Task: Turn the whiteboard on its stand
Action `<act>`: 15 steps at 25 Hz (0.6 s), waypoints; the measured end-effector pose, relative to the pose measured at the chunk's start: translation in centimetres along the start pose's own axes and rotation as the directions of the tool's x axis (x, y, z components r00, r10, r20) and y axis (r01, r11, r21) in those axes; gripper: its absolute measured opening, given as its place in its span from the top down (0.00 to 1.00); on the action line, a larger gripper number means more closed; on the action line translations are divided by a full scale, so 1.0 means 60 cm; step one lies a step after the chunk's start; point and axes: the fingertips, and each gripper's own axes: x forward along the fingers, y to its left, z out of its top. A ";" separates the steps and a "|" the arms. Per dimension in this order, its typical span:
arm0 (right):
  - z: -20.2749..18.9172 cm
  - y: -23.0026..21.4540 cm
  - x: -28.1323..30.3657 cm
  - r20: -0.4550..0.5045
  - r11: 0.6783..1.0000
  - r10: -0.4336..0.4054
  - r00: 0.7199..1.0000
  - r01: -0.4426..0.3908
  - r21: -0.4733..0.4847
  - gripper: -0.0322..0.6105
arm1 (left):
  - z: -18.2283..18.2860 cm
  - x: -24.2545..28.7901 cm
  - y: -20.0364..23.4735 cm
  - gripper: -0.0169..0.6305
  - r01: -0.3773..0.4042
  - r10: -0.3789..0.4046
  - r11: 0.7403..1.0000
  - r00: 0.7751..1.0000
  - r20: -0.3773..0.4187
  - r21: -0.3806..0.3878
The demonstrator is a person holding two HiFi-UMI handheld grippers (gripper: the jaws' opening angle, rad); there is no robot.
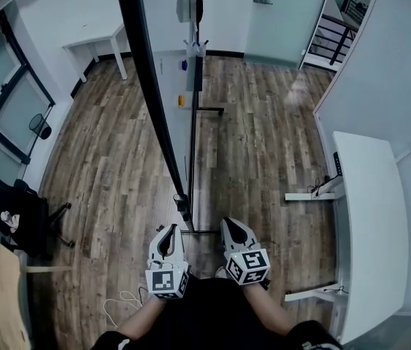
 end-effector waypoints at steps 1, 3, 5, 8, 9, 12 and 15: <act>-0.001 0.003 -0.002 0.003 1.000 0.000 1.000 0.000 -0.001 0.93 | 0.000 -0.001 0.002 0.94 -0.008 0.008 1.000 1.000 -0.002 0.010; -0.003 0.006 -0.006 0.008 1.000 -0.004 1.000 0.004 -0.002 0.93 | -0.001 -0.004 0.005 0.94 -0.021 0.021 1.000 1.000 -0.002 0.012; -0.008 0.007 -0.010 0.006 1.000 -0.010 1.000 0.010 -0.004 0.93 | -0.003 -0.006 0.006 0.94 -0.027 0.027 1.000 1.000 -0.004 0.001; -0.013 0.006 -0.013 0.000 1.000 -0.015 1.000 0.015 -0.003 0.93 | -0.002 -0.007 0.005 0.94 -0.026 0.026 1.000 1.000 -0.003 0.002; -0.013 0.005 -0.013 0.001 1.000 -0.016 1.000 0.016 -0.002 0.93 | -0.001 -0.007 0.003 0.94 -0.021 0.021 1.000 1.000 -0.002 0.010; -0.011 0.005 -0.014 0.007 1.000 -0.018 1.000 0.018 0.000 0.93 | -0.002 -0.008 0.001 0.94 -0.020 0.020 1.000 1.000 -0.002 0.006; -0.012 0.006 -0.014 0.004 1.000 -0.016 1.000 0.016 -0.001 0.93 | -0.007 -0.009 0.002 0.94 -0.034 0.034 0.999 0.999 -0.007 -0.012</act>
